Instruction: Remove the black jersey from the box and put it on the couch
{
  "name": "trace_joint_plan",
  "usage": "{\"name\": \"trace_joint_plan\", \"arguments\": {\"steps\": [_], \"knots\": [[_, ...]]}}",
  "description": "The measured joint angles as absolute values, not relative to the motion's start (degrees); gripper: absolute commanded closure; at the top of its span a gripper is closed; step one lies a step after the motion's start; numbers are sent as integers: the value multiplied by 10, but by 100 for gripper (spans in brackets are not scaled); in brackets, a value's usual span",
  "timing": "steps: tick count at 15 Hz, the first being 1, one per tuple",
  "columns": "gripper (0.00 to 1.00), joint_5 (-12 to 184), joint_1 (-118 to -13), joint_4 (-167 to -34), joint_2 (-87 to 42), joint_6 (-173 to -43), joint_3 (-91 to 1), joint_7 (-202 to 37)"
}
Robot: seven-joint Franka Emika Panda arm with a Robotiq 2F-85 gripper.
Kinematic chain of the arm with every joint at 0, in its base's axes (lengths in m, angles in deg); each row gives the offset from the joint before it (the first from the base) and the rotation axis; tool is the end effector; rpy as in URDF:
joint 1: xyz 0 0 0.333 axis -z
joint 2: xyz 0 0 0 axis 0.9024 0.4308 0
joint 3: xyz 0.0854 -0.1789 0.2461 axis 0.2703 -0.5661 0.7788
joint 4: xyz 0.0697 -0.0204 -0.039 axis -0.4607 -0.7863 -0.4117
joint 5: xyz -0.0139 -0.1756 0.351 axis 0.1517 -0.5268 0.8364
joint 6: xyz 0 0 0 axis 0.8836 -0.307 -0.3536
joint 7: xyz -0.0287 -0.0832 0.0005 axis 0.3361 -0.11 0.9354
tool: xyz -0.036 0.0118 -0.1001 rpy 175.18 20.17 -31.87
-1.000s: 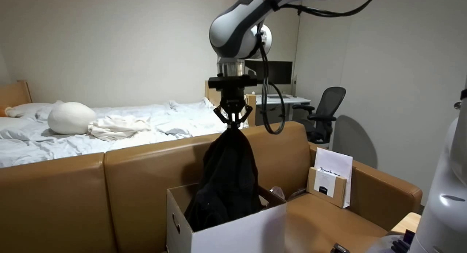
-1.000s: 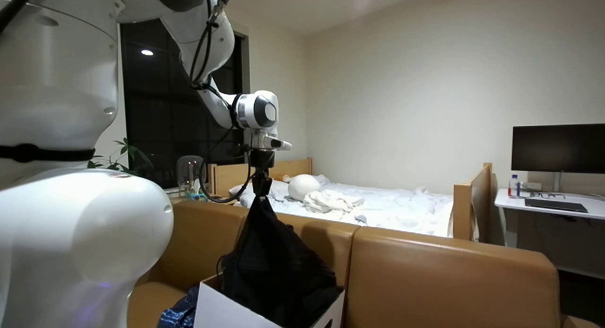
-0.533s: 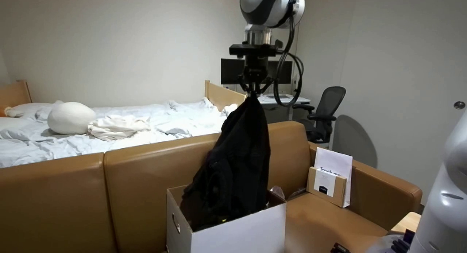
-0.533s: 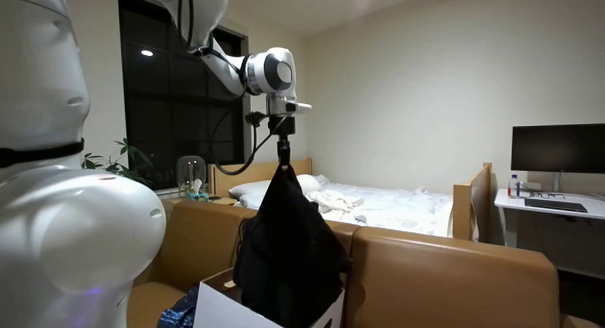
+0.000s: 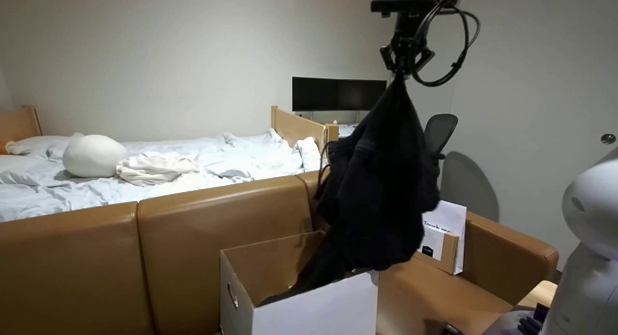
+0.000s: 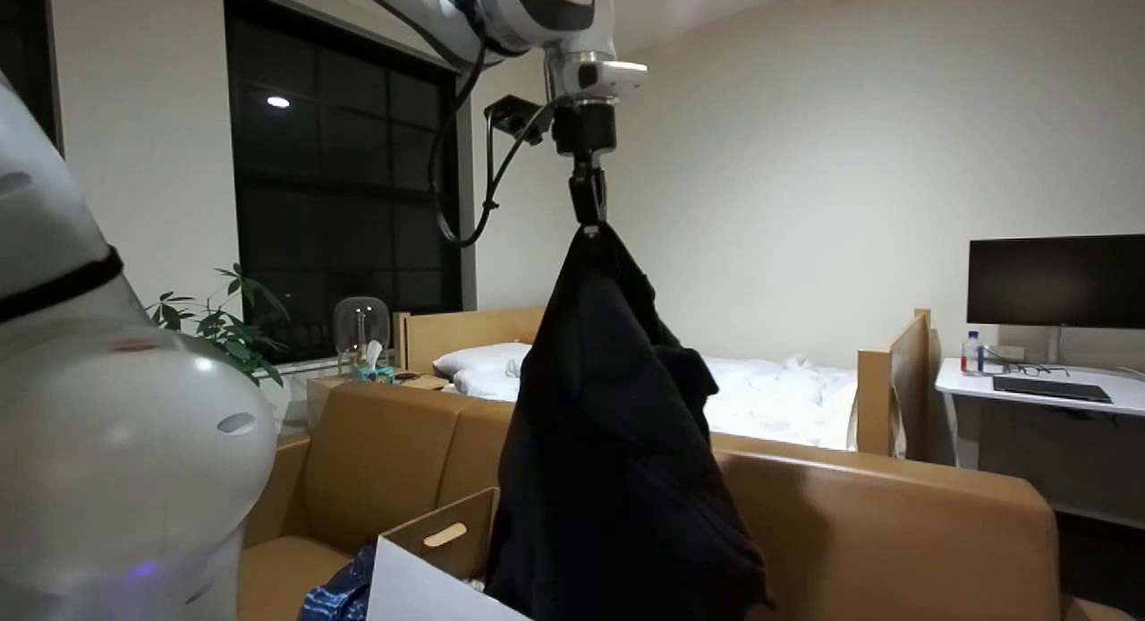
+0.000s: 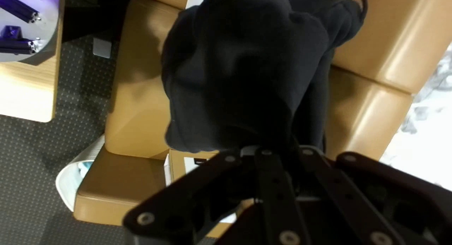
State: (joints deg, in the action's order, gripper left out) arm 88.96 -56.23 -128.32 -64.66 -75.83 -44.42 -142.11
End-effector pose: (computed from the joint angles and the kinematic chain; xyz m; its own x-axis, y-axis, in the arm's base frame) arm 0.4188 -0.0909 0.6109 0.2483 -0.9680 0.0369 -0.9579 -0.2510 -0.1394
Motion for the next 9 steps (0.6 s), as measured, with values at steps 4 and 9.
{"name": "trace_joint_plan", "arguments": {"steps": [4, 9], "knots": [[98, 869, -477, -1259, -660, -744, -506, -1421], [98, 853, -400, -1185, -553, -783, -594, -1423]]}}
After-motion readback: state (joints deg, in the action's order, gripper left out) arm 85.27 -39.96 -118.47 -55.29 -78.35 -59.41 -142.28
